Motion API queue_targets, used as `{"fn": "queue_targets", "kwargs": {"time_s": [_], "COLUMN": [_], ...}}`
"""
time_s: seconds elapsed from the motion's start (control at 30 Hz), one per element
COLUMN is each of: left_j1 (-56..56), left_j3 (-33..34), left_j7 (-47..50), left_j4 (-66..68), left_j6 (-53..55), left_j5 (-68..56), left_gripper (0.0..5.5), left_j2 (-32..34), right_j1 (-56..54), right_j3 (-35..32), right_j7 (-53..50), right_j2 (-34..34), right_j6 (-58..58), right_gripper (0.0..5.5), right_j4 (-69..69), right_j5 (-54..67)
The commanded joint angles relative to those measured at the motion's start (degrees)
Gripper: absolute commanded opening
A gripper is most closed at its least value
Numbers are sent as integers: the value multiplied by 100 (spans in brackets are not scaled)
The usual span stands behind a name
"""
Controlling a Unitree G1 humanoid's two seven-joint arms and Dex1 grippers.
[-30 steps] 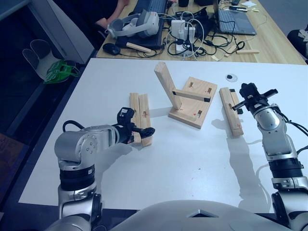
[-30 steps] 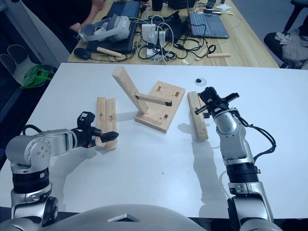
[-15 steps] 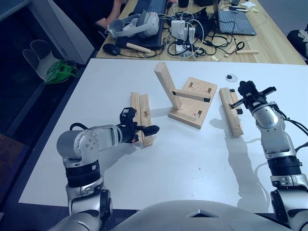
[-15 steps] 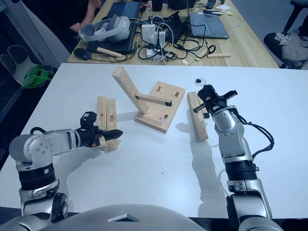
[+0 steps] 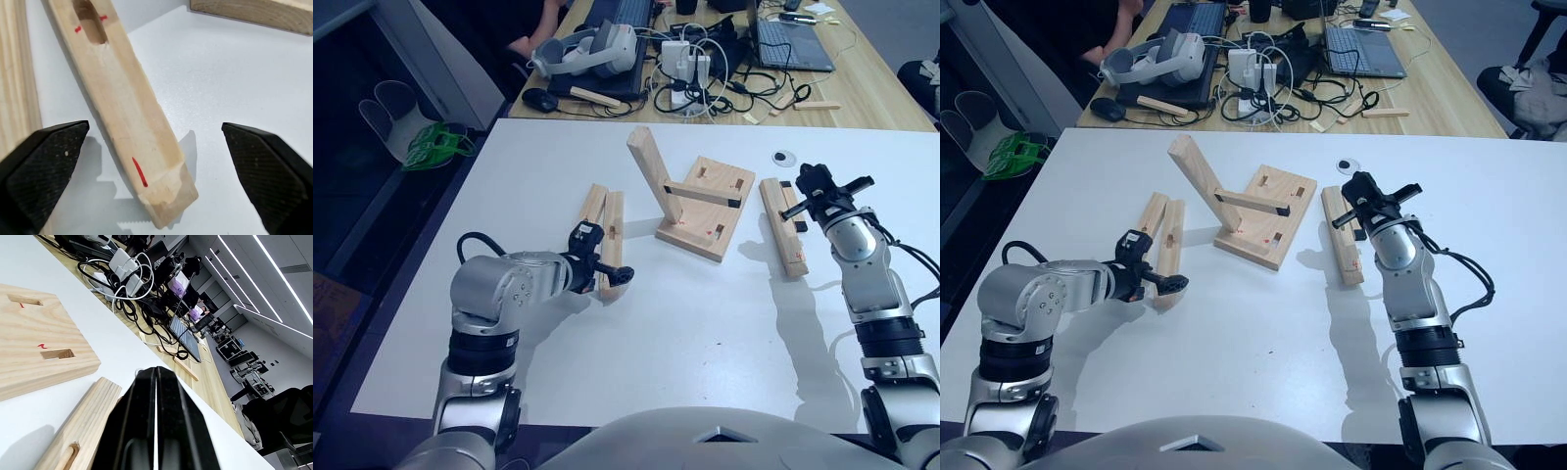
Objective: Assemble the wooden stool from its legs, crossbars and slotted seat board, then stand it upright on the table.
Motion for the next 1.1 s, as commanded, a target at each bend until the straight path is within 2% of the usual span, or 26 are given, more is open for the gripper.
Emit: {"fn": "queue_targets", "kwargs": {"time_s": [0.03, 0.23, 0.57, 0.77, 0.9, 1.1], "left_j1": [-23, -230, -404, -277, 41, 272], "left_j3": [-214, -505, -740, -592, 120, 628], "left_j7": [31, -93, -292, -203, 213, 889], "left_j4": [92, 522, 888, 746, 344, -174], "left_j6": [12, -70, -220, -450, -795, -1343], "left_j5": [137, 237, 296, 436, 516, 744], "left_gripper": [480, 370, 216, 213, 213, 213], "left_j2": [86, 154, 286, 176, -393, -1175], "right_j1": [-21, 27, 57, 44, 22, -290], "right_j3": [15, -8, -31, -35, -144, -451], "right_j7": [-56, -171, -308, -349, -399, -601], "right_j2": [65, 149, 207, 212, 175, 86], "right_j6": [65, 111, 161, 154, 62, -300], "right_gripper": [0, 0, 0, 0, 0, 0], "right_j4": [-83, -211, -301, -309, -281, -1], "right_j5": [-44, -101, -95, -71, -2, 96]}}
